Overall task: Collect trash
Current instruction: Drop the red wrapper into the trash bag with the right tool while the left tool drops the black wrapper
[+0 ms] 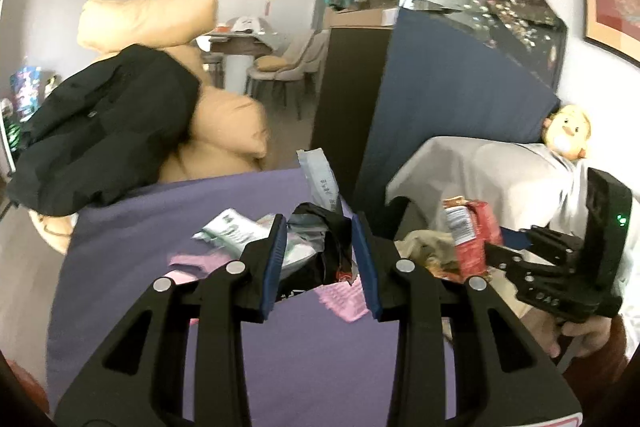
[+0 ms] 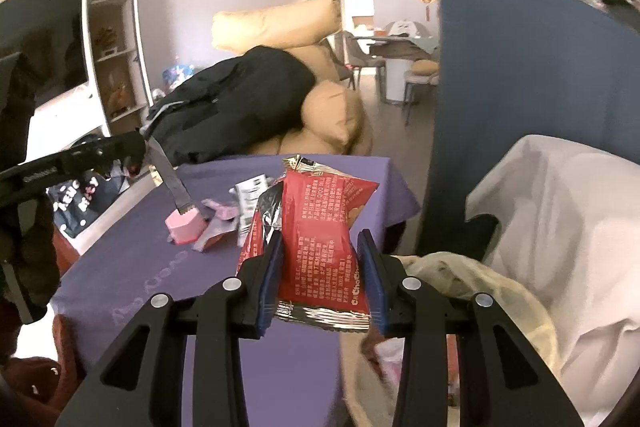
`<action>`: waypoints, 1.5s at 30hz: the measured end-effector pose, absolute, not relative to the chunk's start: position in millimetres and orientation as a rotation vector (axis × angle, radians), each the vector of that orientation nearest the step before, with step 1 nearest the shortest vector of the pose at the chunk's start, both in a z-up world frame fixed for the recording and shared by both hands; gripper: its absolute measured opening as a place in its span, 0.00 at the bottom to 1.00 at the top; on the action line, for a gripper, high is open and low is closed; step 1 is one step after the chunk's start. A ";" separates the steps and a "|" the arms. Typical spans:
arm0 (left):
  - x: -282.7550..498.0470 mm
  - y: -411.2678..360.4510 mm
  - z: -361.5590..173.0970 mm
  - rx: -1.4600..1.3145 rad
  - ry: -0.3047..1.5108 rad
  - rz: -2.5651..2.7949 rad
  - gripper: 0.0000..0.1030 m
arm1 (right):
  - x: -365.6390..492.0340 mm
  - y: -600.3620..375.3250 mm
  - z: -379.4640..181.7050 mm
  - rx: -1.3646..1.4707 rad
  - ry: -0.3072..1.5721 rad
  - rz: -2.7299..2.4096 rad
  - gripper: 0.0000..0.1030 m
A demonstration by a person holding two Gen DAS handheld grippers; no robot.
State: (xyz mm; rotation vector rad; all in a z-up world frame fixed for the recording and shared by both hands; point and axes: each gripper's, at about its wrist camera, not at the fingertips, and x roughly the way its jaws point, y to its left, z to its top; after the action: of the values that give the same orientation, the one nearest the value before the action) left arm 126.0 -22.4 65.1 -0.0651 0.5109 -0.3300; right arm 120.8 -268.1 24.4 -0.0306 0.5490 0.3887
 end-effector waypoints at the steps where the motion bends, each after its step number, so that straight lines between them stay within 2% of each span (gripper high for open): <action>1: 128.6 -32.7 65.2 -0.051 0.516 -0.346 0.31 | 120.8 -274.0 24.7 -0.031 0.541 0.378 0.35; 15: 158.1 -173.9 37.5 0.085 0.632 -0.539 0.31 | 106.5 -404.0 7.8 0.075 0.534 0.142 0.35; 26: 184.6 -242.2 -5.0 0.076 0.756 -0.683 0.31 | 105.2 -439.8 -14.1 0.125 0.564 0.055 0.35; 28: 193.4 -248.2 -16.0 0.056 0.788 -0.694 0.31 | 107.2 -440.3 -16.6 0.135 0.567 0.043 0.35; 30: 201.6 -251.1 -25.9 0.027 0.824 -0.708 0.37 | 107.5 -444.4 -18.9 0.150 0.569 0.039 0.35; 31: 205.6 -251.3 -31.3 0.009 0.844 -0.715 0.45 | 107.8 -446.2 -20.0 0.156 0.569 0.035 0.35; 32: 209.8 -249.6 -36.5 -0.013 0.866 -0.718 0.49 | 108.3 -447.6 -21.2 0.162 0.571 0.033 0.35; 41: 206.5 -213.9 -32.1 -0.062 0.850 -0.642 0.53 | 122.9 -417.4 -37.6 0.149 0.650 0.128 0.35; 45: 197.8 -185.2 -21.9 -0.068 0.819 -0.584 0.54 | 145.0 -371.1 -69.6 0.034 0.754 0.168 0.35</action>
State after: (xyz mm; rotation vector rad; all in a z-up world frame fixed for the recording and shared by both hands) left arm 197.8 -185.2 -21.9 -0.0677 0.8191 -0.5839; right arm 145.0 -371.1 -69.6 0.0341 0.7543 0.1681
